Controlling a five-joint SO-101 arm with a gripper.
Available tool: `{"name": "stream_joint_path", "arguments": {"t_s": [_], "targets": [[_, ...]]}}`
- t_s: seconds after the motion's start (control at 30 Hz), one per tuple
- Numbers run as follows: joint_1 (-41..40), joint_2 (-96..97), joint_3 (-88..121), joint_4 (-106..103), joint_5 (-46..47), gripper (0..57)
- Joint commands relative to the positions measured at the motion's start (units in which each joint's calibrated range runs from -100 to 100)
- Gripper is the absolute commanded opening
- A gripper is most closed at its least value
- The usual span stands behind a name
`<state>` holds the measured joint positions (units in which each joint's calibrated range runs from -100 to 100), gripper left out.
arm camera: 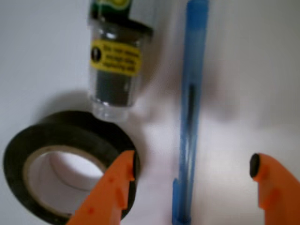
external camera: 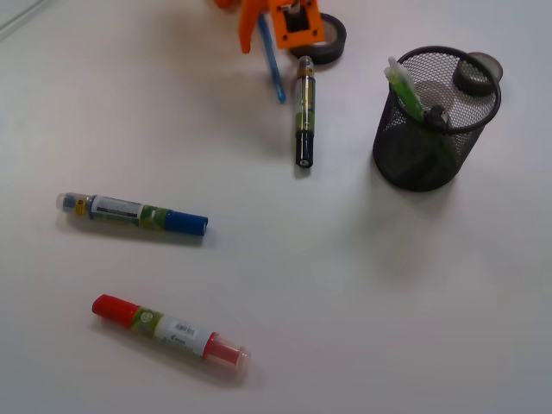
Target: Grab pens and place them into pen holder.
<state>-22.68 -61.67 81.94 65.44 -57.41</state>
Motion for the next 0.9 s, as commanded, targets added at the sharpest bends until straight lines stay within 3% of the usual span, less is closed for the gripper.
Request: {"name": "stream_joint_path", "arguments": {"t_s": [0.0, 0.27, 0.43, 0.47, 0.53, 0.87], "targets": [[-0.5, -0.5, 4.0, -5.0, 0.0, 27.2], [-0.5, -0.5, 15.6, -15.8, 0.0, 25.9], [-0.4, 0.3, 17.2, -16.8, 0.0, 13.0], [-0.4, 1.6, 17.0, -17.2, 0.0, 6.5], [-0.4, 2.6, 16.7, -17.2, 0.0, 0.0], [4.5, 3.5, -5.3, -15.1, 6.4, 0.3]]}}
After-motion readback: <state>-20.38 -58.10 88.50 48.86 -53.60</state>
